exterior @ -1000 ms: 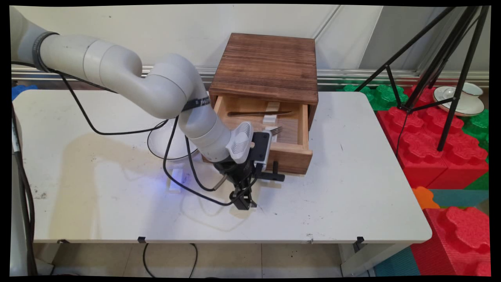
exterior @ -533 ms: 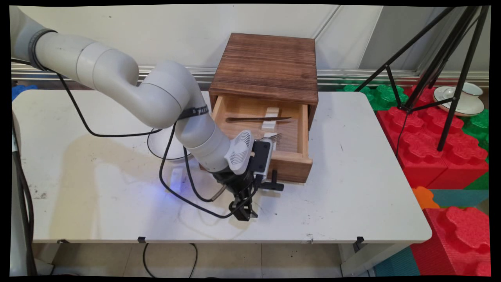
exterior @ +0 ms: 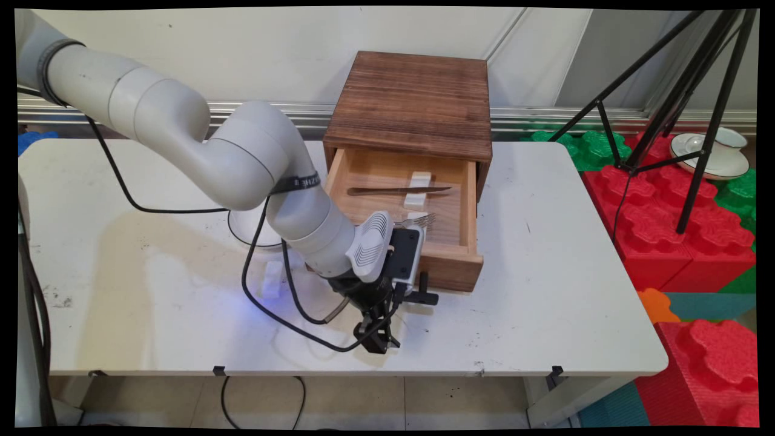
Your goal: Open the drawer
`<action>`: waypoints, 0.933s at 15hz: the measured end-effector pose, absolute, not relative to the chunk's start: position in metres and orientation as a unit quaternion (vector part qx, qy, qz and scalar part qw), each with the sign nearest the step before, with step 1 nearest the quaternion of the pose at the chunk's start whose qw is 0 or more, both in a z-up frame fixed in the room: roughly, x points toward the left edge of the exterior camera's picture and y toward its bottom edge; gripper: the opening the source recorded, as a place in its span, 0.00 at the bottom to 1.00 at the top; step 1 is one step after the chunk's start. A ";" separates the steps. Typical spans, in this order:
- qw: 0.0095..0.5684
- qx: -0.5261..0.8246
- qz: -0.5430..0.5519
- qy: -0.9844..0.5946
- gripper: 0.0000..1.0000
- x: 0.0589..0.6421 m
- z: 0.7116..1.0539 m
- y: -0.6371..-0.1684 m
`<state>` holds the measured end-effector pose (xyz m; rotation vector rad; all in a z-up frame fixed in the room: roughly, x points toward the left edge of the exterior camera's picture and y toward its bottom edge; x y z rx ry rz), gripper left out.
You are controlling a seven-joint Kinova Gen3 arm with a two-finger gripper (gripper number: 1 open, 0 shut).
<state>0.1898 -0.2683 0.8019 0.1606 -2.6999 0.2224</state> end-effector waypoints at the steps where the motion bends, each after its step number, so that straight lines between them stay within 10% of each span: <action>1: 0.213 0.057 0.080 -0.972 1.00 0.189 0.802 -0.267; 14: 0.217 0.053 0.073 -0.972 1.00 0.182 0.805 -0.244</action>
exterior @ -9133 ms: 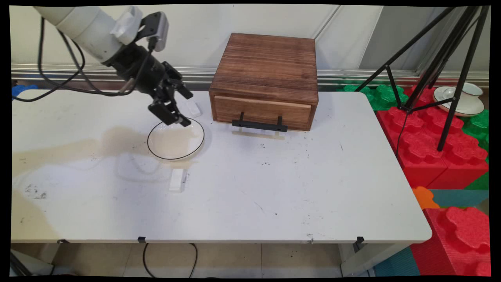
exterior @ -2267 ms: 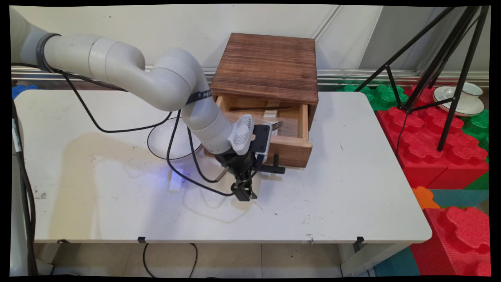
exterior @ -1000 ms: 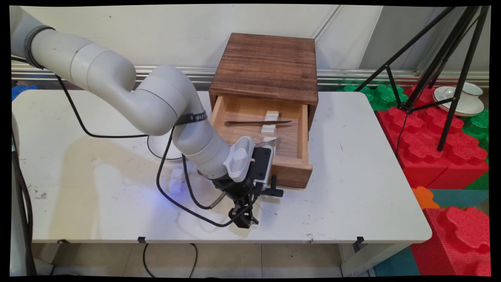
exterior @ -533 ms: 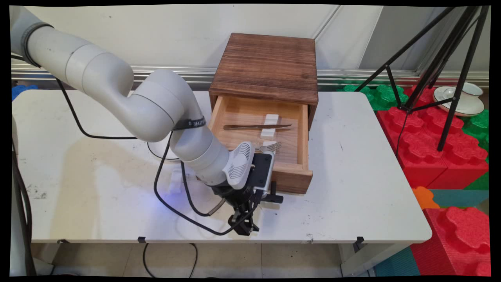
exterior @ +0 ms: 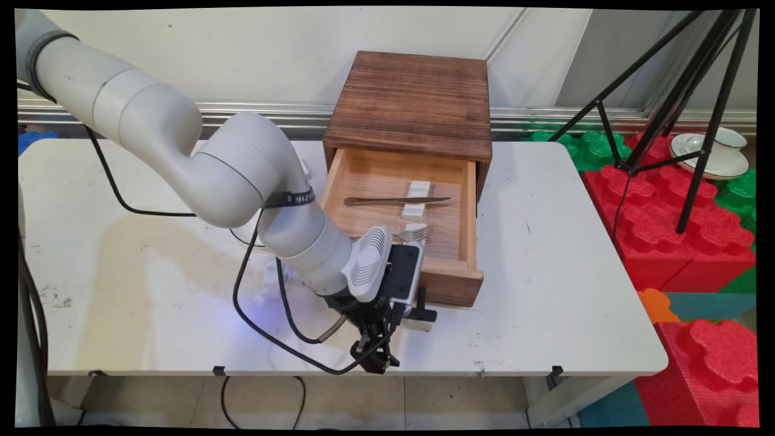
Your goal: Open the drawer
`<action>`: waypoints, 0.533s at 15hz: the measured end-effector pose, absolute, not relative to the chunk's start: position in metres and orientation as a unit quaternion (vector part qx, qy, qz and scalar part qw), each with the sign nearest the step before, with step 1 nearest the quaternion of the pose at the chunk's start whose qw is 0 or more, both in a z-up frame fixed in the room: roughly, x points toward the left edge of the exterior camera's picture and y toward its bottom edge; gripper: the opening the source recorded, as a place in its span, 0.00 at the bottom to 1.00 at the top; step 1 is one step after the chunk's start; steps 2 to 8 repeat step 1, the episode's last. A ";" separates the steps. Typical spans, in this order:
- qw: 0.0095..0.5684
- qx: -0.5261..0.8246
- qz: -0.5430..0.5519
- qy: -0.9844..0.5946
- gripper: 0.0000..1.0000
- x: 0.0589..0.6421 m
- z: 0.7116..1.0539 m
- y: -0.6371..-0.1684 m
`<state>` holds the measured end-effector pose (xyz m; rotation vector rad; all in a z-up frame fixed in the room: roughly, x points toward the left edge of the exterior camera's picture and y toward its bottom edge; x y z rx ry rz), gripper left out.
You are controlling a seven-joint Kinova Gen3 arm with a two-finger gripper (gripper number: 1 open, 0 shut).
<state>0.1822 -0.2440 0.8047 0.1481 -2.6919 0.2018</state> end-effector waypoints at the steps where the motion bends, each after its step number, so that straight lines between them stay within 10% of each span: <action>1: 0.217 0.053 0.073 -0.972 1.00 0.182 0.805 -0.243; 8: 0.217 0.053 0.073 -0.972 1.00 0.182 0.805 -0.243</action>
